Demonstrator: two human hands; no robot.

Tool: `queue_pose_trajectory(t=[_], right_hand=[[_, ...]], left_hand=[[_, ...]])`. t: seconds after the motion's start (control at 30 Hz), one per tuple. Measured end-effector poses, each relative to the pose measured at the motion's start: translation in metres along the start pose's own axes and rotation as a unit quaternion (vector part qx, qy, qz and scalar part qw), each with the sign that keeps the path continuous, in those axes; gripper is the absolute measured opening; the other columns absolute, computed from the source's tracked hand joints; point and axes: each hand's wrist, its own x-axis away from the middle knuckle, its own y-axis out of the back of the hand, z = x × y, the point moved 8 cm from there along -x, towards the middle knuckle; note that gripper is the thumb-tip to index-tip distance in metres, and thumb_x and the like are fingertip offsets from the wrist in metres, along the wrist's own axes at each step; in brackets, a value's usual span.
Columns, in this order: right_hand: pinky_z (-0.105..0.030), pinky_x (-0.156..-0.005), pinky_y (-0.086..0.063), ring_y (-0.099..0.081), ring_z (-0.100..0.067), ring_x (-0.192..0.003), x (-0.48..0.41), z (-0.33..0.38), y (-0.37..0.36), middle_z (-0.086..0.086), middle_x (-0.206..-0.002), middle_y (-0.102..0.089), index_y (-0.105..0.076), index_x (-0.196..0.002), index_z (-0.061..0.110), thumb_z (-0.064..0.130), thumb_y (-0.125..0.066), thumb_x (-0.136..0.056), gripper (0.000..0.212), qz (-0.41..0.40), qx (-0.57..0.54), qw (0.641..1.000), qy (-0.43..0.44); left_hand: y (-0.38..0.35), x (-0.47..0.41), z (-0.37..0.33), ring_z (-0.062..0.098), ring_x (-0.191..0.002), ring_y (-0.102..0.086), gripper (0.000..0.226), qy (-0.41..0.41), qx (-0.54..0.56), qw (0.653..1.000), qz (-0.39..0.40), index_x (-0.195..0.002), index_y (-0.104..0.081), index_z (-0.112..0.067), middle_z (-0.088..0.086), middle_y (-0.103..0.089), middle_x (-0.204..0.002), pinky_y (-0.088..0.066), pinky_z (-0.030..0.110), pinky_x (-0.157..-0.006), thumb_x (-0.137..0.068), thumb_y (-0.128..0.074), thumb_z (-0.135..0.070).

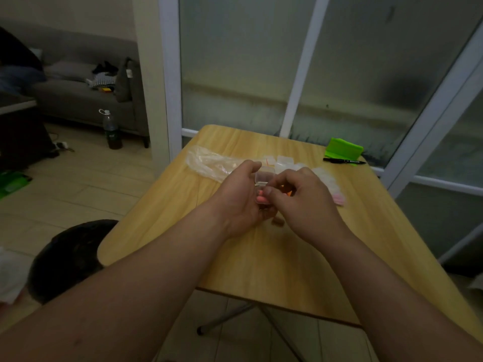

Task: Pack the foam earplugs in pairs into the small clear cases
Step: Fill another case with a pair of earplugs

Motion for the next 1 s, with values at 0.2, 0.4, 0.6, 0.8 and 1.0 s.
queue_pose_trajectory(t=[0.2,0.4,0.6,0.8,1.0], right_hand=[[-0.017,-0.073,-0.045,-0.061,-0.002,-0.088,-0.007,-0.012,0.008,0.003,-0.100,-0.065,-0.070,-0.101,0.029,0.028,-0.069,-0.099,0.003,-0.030,-0.038,0.999,0.002],[-0.032,-0.100,-0.052,-0.059,-0.003,-0.115,-0.004,-0.003,-0.002,0.011,-0.124,-0.061,-0.069,-0.134,0.030,0.033,-0.061,-0.105,0.030,0.024,-0.031,0.998,0.041],[-0.047,-0.082,-0.061,-0.065,-0.010,-0.105,0.007,0.003,-0.011,0.021,-0.113,-0.065,-0.070,-0.110,0.035,0.039,-0.075,-0.096,0.016,0.071,-0.014,0.993,0.095],[-0.037,-0.073,-0.063,-0.070,-0.005,-0.086,0.010,0.000,-0.003,0.011,-0.102,-0.068,-0.060,-0.102,0.033,0.041,-0.076,-0.096,0.019,0.065,-0.016,0.995,0.071],[-0.009,-0.080,-0.049,-0.061,0.016,-0.102,0.011,-0.017,0.007,0.017,-0.122,-0.065,-0.053,-0.130,0.029,0.030,-0.078,-0.092,0.045,0.063,-0.003,0.997,0.040]], left_hand=[[-0.005,0.004,-0.002,0.016,-0.060,-0.052,0.042,0.005,-0.011,1.000,0.015,-0.117,-0.059,-0.008,0.008,-0.059,-0.076,-0.045,0.032,-0.061,-0.107,-0.036,-0.041],[-0.007,0.002,0.004,0.014,-0.060,-0.041,0.062,0.020,0.003,0.999,0.049,-0.108,-0.076,-0.005,0.005,-0.051,-0.071,-0.042,0.034,-0.068,-0.108,-0.036,-0.051],[0.001,0.003,-0.005,0.026,-0.075,-0.069,0.060,0.013,0.027,1.000,0.006,-0.142,-0.051,-0.001,0.021,-0.069,-0.109,-0.058,0.036,-0.074,-0.109,-0.040,-0.049],[-0.006,0.006,0.002,0.028,-0.083,-0.068,0.041,0.017,0.000,0.999,0.036,-0.131,-0.055,0.001,0.020,-0.067,-0.098,-0.058,0.037,-0.075,-0.101,-0.040,-0.022],[-0.013,0.003,0.012,0.028,-0.112,-0.067,0.036,-0.013,-0.117,0.992,0.047,-0.131,-0.066,0.000,0.025,-0.069,-0.119,-0.054,0.043,-0.100,-0.102,-0.045,0.003]])
